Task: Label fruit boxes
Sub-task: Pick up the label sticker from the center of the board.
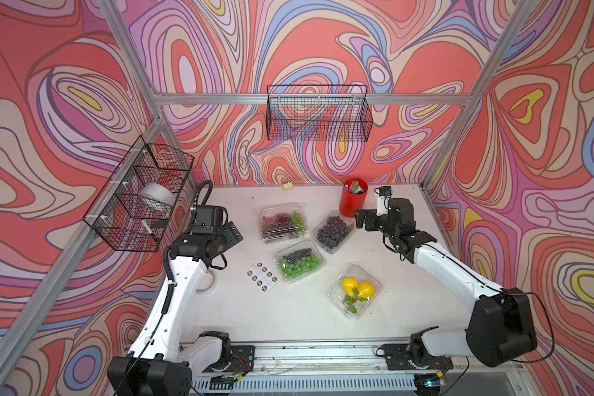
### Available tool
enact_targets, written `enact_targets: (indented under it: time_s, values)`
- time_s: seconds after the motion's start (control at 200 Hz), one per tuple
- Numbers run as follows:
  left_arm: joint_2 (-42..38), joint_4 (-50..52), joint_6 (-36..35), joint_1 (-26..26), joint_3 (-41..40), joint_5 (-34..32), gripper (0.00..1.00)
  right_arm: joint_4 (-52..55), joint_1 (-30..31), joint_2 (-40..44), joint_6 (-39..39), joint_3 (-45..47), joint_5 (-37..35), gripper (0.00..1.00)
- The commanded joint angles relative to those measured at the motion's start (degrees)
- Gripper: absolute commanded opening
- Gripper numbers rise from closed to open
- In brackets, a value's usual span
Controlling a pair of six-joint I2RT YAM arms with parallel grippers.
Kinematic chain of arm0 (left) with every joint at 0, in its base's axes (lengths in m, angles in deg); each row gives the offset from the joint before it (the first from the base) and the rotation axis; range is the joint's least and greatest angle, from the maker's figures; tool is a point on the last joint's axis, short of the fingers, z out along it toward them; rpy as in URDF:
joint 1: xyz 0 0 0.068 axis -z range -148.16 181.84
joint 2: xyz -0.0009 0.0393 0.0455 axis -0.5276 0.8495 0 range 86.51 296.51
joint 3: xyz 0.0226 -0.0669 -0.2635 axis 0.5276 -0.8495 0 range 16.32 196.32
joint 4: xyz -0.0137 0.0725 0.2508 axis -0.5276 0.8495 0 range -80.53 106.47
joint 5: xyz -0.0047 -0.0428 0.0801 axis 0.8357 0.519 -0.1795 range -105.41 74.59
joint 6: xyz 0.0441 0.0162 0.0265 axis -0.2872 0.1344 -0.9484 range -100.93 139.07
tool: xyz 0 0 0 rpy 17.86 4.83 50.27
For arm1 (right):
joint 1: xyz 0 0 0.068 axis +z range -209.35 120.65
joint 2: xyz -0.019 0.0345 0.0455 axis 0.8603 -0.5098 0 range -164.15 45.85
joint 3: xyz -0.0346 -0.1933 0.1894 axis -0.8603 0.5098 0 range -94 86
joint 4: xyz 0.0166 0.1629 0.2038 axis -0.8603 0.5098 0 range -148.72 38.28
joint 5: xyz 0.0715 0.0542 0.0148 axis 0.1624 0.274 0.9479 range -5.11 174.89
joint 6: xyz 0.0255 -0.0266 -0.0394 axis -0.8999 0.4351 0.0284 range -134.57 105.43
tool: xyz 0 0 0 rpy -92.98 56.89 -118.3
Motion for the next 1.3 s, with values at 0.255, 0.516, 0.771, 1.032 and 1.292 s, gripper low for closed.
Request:
enact_targets:
  time_s: [0.255,0.516,0.771,1.032,1.292]
  values:
    - [9.6,11.6,7.6,6.8,-4.6,12.4,0.87,-1.0,2.3,-2.8,-3.5,-2.0,2.5,0.98]
    - [20.5,4.1,8.2,7.7,-5.4,16.2,0.88,-1.1,4.7,-2.0,-5.1,-1.1,1.3,0.98]
    - [29.6,3.7,7.6,10.0,-1.5,16.7,0.91,-0.6,5.7,-1.3,-5.5,-0.4,-0.1,0.99]
    - [35.1,5.5,10.5,10.2,2.3,13.8,0.93,0.3,6.4,0.2,-5.8,0.6,-1.4,0.98]
    - [40.8,3.9,11.6,10.2,3.9,16.0,0.93,1.2,6.8,1.6,-6.3,1.5,-2.7,0.98]
